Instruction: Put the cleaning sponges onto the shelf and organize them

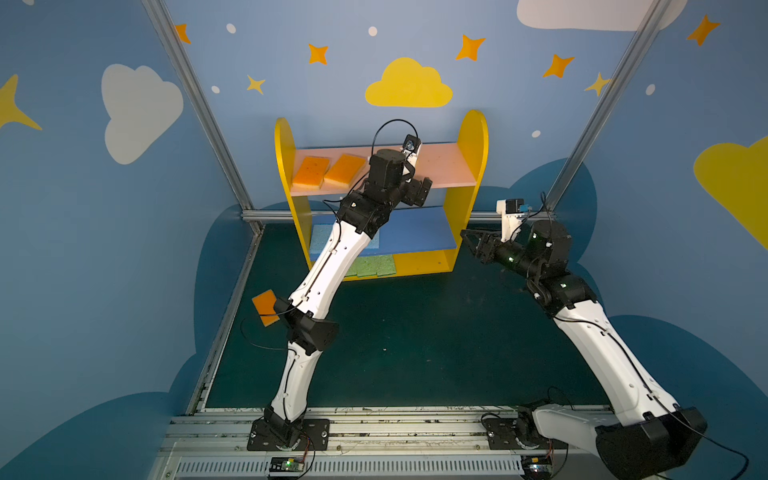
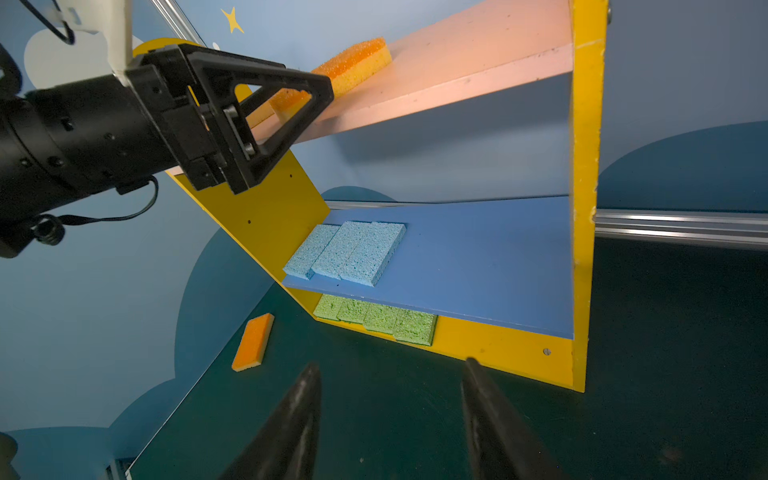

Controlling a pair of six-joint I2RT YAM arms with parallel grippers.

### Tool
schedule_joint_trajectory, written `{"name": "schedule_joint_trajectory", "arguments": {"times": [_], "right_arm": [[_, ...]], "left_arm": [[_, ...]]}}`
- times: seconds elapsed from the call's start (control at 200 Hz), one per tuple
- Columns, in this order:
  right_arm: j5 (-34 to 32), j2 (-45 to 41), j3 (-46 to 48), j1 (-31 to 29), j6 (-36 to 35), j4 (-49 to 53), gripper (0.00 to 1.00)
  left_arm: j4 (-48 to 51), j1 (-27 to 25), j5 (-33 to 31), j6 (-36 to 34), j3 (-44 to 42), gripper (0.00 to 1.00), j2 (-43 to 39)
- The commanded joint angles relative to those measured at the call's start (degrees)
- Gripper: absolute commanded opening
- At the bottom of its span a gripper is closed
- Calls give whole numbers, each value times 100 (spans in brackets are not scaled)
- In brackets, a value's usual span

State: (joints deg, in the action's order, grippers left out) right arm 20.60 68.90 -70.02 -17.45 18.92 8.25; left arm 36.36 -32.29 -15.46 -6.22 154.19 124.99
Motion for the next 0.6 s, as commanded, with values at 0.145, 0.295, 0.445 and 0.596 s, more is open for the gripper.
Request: {"name": "schedule_joint_trajectory", "arguments": {"times": [0.145, 0.295, 0.445, 0.596], "right_arm": [[-30, 150, 85, 12, 25, -159, 53], [-39, 212, 95, 14, 49, -174, 52], [-39, 247, 111, 18, 65, -196, 52], [-30, 267, 133, 14, 103, -219, 52]], "left_arm": [[42, 287, -9, 281, 164, 90, 210], [165, 339, -111, 310, 173, 78, 240], [287, 410, -248, 300, 173, 74, 194], [387, 473, -366, 299, 166, 72, 99]]}}
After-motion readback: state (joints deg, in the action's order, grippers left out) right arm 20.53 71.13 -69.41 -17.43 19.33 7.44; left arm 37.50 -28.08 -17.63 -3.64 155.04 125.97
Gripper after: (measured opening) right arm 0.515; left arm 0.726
